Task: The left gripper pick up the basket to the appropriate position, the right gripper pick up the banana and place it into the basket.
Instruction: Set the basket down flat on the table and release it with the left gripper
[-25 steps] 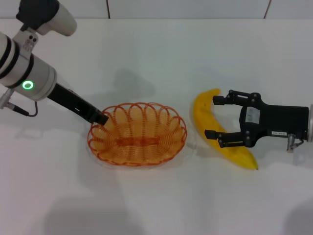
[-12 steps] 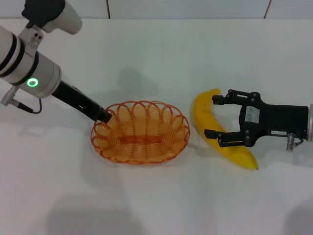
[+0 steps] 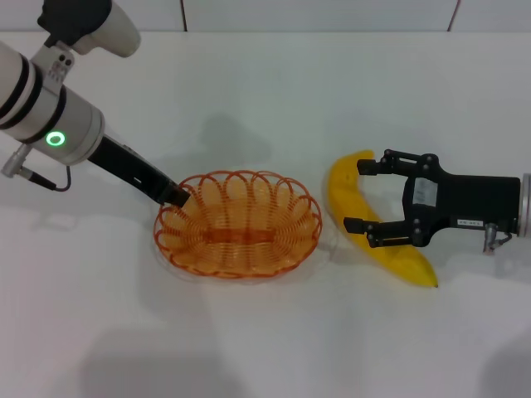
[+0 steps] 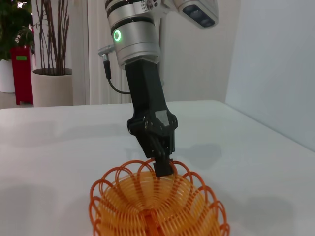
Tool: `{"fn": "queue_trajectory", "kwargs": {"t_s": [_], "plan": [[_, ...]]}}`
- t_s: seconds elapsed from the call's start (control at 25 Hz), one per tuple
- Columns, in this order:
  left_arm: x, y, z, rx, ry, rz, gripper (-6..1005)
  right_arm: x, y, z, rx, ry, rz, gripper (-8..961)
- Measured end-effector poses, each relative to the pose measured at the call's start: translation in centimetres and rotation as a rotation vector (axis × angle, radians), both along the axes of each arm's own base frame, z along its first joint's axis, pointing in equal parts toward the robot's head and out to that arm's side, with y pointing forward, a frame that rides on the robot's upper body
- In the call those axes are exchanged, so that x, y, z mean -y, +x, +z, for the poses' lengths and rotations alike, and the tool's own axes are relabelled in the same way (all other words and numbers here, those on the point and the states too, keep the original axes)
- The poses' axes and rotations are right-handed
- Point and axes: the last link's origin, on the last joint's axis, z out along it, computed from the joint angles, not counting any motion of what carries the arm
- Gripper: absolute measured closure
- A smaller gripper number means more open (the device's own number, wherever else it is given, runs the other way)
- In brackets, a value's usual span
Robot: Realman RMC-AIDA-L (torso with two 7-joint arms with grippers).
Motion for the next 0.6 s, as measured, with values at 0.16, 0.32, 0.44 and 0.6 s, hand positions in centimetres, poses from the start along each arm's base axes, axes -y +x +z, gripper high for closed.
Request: {"fn": "queue_trajectory", "kwargs": {"t_s": [0.16, 0.32, 0.44, 0.6], "plan": [[0.03, -0.05, -0.02, -0.001, -0.002, 0.001, 924, -0.01, -0.01, 0.0, 0.0, 0.0, 0.0, 59], [0.06, -0.07, -0.08, -0.005, -0.004, -0.001, 889, -0.01, -0.01, 0.0, 0.0, 0.0, 0.0, 59], [0.06, -0.14, -0.09, -0.007, -0.002, -0.001, 863, -0.01, -0.01, 0.0, 0.0, 0.0, 0.0, 59], [-0.21, -0.15, -0.01, -0.004, 0.018, -0.002, 858, 0.03, 0.02, -0.02, -0.001, -0.001, -0.001, 59]]}}
